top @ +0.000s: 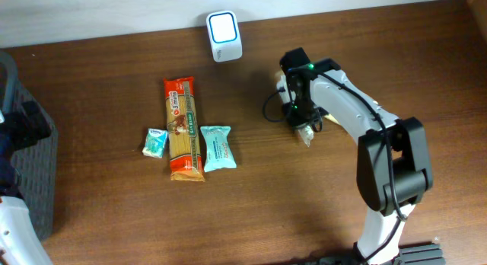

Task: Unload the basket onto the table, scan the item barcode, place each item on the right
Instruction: 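Carry the white tube right and set it beside the white bag, then reach the right gripper to the green wipes pack and grasp it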

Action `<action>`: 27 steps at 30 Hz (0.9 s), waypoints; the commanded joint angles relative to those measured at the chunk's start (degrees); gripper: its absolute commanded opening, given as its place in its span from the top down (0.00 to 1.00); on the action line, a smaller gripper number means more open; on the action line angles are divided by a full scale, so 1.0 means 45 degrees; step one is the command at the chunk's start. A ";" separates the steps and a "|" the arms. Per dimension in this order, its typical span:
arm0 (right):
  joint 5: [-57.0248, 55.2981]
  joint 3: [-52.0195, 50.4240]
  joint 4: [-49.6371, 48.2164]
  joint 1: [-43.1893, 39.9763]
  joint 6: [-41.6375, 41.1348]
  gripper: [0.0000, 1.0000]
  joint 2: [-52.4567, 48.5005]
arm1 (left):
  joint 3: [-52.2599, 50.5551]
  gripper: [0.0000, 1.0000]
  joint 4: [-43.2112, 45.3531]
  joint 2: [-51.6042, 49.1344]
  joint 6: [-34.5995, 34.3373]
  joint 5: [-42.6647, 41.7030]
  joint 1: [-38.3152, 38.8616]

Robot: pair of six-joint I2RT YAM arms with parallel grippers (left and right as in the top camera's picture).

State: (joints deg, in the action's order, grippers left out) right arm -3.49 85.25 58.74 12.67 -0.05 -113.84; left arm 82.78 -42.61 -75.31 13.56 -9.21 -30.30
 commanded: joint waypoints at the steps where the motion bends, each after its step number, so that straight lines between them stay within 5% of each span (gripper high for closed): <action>1: 0.0010 -0.0520 -0.0296 -0.1355 0.0199 0.96 0.0243 | 0.0165 0.01 0.0053 0.0092 0.0151 -0.0044 -0.0053; 6: 0.0121 -0.0520 -0.0369 -0.3089 0.0155 0.92 0.0034 | 0.0165 0.01 0.0053 0.0092 0.0151 -0.0044 -0.0053; 7: 0.0117 -0.0515 -0.0364 -0.3191 0.0160 0.68 0.0034 | 0.0165 0.01 0.0053 0.0092 0.0151 -0.0044 -0.0053; 9: 0.0316 -0.0296 -0.0146 -0.3167 0.0155 0.36 0.0049 | 0.0165 0.01 0.0053 0.0092 0.0151 -0.0044 -0.0053; 12: 0.2404 0.1855 0.1812 -0.3113 0.0160 0.21 0.0063 | 0.0165 0.01 0.0053 0.0092 0.0151 -0.0044 -0.0053; 18: 0.4818 0.5032 0.3614 -0.1982 0.0151 0.21 0.0068 | 0.0165 0.01 0.0053 0.0092 0.0151 -0.0044 -0.0053; 27: 0.5765 0.1574 -0.1015 0.2545 -0.2618 0.29 -0.0039 | 0.0165 0.01 0.0053 0.0092 0.0151 -0.0044 -0.0053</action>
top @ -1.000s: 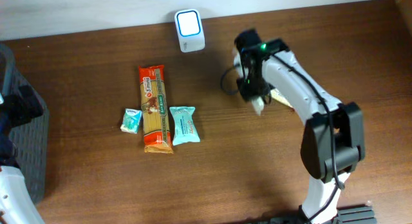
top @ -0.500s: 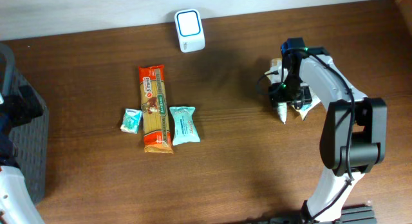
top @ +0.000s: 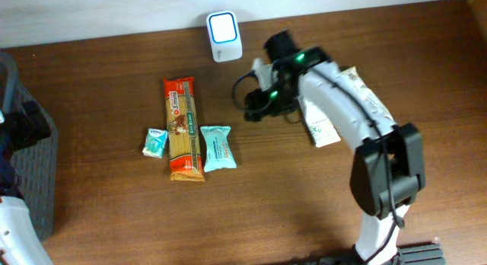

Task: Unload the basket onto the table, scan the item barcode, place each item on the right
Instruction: 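Reach the right gripper to the green wipes pack and grasp it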

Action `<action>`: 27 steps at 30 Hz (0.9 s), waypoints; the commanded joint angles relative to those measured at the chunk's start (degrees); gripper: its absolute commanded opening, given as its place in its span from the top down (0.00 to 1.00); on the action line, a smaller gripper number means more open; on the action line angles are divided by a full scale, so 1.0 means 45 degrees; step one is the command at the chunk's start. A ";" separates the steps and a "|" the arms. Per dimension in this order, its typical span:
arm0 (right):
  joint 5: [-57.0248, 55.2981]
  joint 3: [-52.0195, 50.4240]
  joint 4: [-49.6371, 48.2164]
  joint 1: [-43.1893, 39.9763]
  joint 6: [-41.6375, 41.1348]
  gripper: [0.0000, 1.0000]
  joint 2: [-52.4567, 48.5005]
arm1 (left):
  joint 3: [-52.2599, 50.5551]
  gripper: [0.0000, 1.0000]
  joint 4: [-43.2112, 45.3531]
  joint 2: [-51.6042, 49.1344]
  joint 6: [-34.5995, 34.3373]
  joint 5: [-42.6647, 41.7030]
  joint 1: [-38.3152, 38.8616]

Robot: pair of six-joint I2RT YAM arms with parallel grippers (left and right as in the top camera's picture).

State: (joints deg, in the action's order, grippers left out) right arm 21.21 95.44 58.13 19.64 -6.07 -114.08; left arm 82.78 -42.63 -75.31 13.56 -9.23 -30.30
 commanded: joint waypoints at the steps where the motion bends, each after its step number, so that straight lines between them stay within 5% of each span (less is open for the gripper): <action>1: -0.0228 -0.0874 -0.1613 0.1802 -0.1593 0.31 -0.0029 | 0.0165 0.01 0.0058 0.0092 0.0155 -0.0044 -0.0053; 7: -0.5455 -0.0845 -0.3657 0.5022 -0.2866 0.35 -0.0515 | 0.0165 0.01 0.0058 0.0092 0.0151 -0.0039 -0.0053; 13: -0.7261 -0.0845 -0.3808 0.5984 -0.2861 0.40 -0.1899 | 0.0165 0.01 0.0058 0.0092 0.0151 -0.0039 -0.0053; 15: -0.7878 -0.0850 -0.3623 0.5969 -0.2866 0.50 -0.2171 | 0.0165 0.01 0.0058 0.0092 0.0155 -0.0039 -0.0053; 19: -0.8218 -0.0850 -0.3453 0.5965 -0.2866 0.96 -0.2210 | 0.0165 0.01 0.0058 0.0092 0.0155 -0.0039 -0.0053; 24: -0.6776 0.0243 -0.2249 0.5853 -0.2846 0.96 -0.1923 | 0.0165 0.01 0.0058 0.0092 0.0151 -0.0039 -0.0053; 27: -0.1991 0.2414 -0.0355 0.4988 -0.1447 0.96 -0.1491 | 0.0165 0.01 0.0058 0.0092 0.0155 -0.0039 -0.0053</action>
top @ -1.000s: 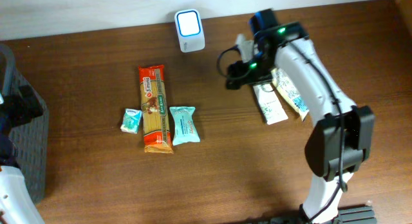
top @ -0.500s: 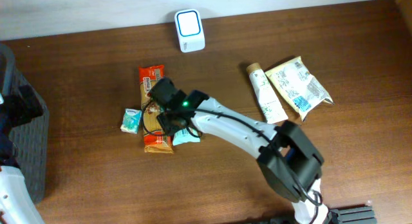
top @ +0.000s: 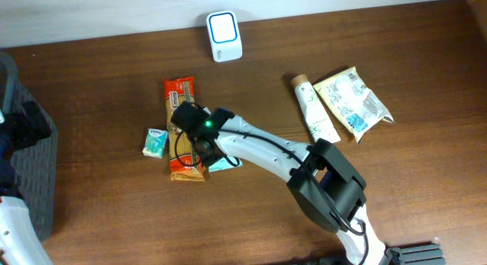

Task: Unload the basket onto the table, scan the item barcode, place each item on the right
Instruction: 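Reach the right gripper to the green wipes pack and grasp it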

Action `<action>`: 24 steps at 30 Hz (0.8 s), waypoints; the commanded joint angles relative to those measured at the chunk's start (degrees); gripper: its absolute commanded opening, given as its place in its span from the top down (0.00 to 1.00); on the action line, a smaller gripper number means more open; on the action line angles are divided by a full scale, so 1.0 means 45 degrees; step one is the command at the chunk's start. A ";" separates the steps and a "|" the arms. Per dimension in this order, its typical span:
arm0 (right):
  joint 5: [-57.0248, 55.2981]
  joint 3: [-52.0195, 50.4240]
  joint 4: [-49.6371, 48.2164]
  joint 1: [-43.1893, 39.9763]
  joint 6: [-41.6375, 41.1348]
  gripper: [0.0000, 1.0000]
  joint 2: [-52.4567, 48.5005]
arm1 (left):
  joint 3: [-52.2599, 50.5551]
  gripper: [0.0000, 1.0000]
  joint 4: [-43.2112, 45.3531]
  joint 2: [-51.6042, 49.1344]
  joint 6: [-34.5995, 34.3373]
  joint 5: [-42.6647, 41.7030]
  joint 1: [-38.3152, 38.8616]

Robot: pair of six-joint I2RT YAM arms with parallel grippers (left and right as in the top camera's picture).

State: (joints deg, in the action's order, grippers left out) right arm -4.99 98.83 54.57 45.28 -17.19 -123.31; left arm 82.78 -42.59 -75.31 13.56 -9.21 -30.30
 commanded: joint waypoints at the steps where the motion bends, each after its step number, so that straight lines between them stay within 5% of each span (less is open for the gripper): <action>1: 0.5532 0.1972 0.0685 -0.1161 0.1462 0.96 0.0583 | 0.0165 0.01 0.0049 0.0092 0.0151 -0.0044 -0.0053; 4: 1.0321 0.1209 0.0432 -0.2662 0.2385 0.96 0.0063 | 0.0165 0.01 0.0049 0.0092 0.0151 -0.0044 -0.0053; 8: 1.2395 0.0126 -0.0389 -0.3201 0.2725 0.96 -0.1268 | 0.0165 0.01 0.0049 0.0092 0.0151 -0.0044 -0.0053; 14: 0.9573 0.0097 -0.0194 -0.3347 0.2725 0.94 -0.2210 | 0.0165 0.01 0.0049 0.0092 0.0151 -0.0044 -0.0053; 16: 0.8471 0.0097 0.0087 -0.3672 0.2730 0.69 -0.2205 | 0.0165 0.01 0.0049 0.0092 0.0151 -0.0044 -0.0053; 18: 0.7271 0.0131 0.0583 -0.4318 0.2735 0.59 -0.2137 | 0.0165 0.01 0.0049 0.0092 0.0151 -0.0044 -0.0053; 24: 0.5323 0.2166 0.3041 -0.5931 0.3385 0.48 -0.1987 | 0.0165 0.01 0.0049 0.0092 0.0151 -0.0044 -0.0053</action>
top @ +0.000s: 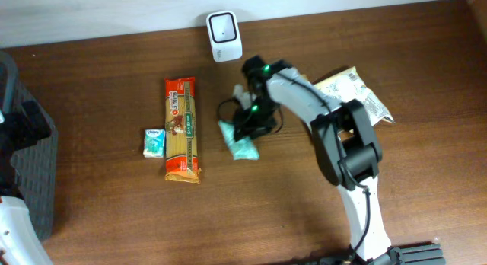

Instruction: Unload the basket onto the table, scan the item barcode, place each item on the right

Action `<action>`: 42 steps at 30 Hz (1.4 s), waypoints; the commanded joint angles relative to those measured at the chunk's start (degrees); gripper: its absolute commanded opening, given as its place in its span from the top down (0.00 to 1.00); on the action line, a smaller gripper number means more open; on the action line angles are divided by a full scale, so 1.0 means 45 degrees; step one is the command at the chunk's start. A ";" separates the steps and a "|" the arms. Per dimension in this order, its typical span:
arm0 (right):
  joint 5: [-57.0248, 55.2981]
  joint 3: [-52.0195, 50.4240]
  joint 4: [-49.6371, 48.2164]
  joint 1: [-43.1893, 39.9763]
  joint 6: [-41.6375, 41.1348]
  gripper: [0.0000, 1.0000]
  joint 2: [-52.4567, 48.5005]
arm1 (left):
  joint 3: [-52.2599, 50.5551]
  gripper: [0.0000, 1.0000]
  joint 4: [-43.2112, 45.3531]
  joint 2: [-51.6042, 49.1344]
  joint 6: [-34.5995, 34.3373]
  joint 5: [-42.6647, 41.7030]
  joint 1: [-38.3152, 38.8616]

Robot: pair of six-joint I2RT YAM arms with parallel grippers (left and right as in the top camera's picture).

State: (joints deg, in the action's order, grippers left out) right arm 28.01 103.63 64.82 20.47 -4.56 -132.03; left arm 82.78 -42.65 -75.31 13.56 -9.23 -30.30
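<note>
The white barcode scanner (224, 25) stands at the table's far edge. My right gripper (245, 128) is at the table's middle, below and right of the scanner, shut on one end of a teal tissue packet (242, 148) that sticks out toward the near side. A long orange pasta packet (183, 129) and a small teal-and-white pack (155, 142) lie to the left. My left arm (27, 122) shows only as a dark shape at the left edge, and its fingers cannot be made out.
A cream printed pouch (358, 94) lies at the right, partly behind the right arm. A dark grey basket (30, 196) stands at the left edge. The right arm's links stretch from the near right across to the centre.
My right gripper was over the teal packet beside the pasta. Now it is further right, nearer the scanner, with the teal packet in it. The pasta packet has shifted slightly.
My right gripper was at the right with a white tube and cream pouch. Then it was away from them, toward the scanner, with both lying on the table. Then it was at the teal packet beside the pasta. Now it holds that packet below the scanner.
</note>
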 commanded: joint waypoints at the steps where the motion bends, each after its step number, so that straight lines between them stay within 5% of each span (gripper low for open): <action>1: -0.2181 0.1491 0.1088 -0.0423 0.0646 0.46 -0.0049 | 0.0165 0.01 0.0063 0.0092 0.0151 -0.0039 -0.0053; 6: -0.4629 0.4813 0.3565 0.0855 0.0913 0.39 -0.0029 | 0.0165 0.01 0.0063 0.0092 0.0155 -0.0039 -0.0053; 14: -1.2478 0.2356 0.2375 0.5187 -0.2210 0.25 -0.0112 | 0.0165 0.01 0.0063 0.0092 0.0151 -0.0039 -0.0053; 19: -1.1764 0.1739 0.1530 0.5085 -0.2832 0.26 -0.0112 | 0.0165 0.01 0.0063 0.0092 0.0151 -0.0039 -0.0053; 23: -1.2308 0.0860 0.0903 0.5333 -0.0583 0.31 -0.0117 | 0.0165 0.01 0.0063 0.0092 0.0151 -0.0039 -0.0053; 29: -1.2886 -0.0369 0.0393 0.5401 -0.0510 0.31 -0.0117 | 0.0165 0.01 0.0063 0.0092 0.0151 -0.0039 -0.0053; 32: -1.3542 -0.0850 0.0165 0.5353 -0.0515 0.42 -0.0121 | 0.0165 0.01 0.0063 0.0092 0.0151 -0.0039 -0.0053; 38: -1.3187 -0.1073 -0.0267 0.5353 -0.0520 0.96 -0.0029 | 0.0165 0.01 0.0063 0.0092 0.0151 -0.0044 -0.0053; 42: -1.2886 0.0442 0.0466 0.5367 -0.0525 0.96 0.0287 | 0.0165 0.01 0.0063 0.0092 0.0151 -0.0039 -0.0053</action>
State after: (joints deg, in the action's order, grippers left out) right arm -30.94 100.88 65.67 44.62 -6.28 -132.60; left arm 82.78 -42.61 -75.31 13.56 -9.23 -30.30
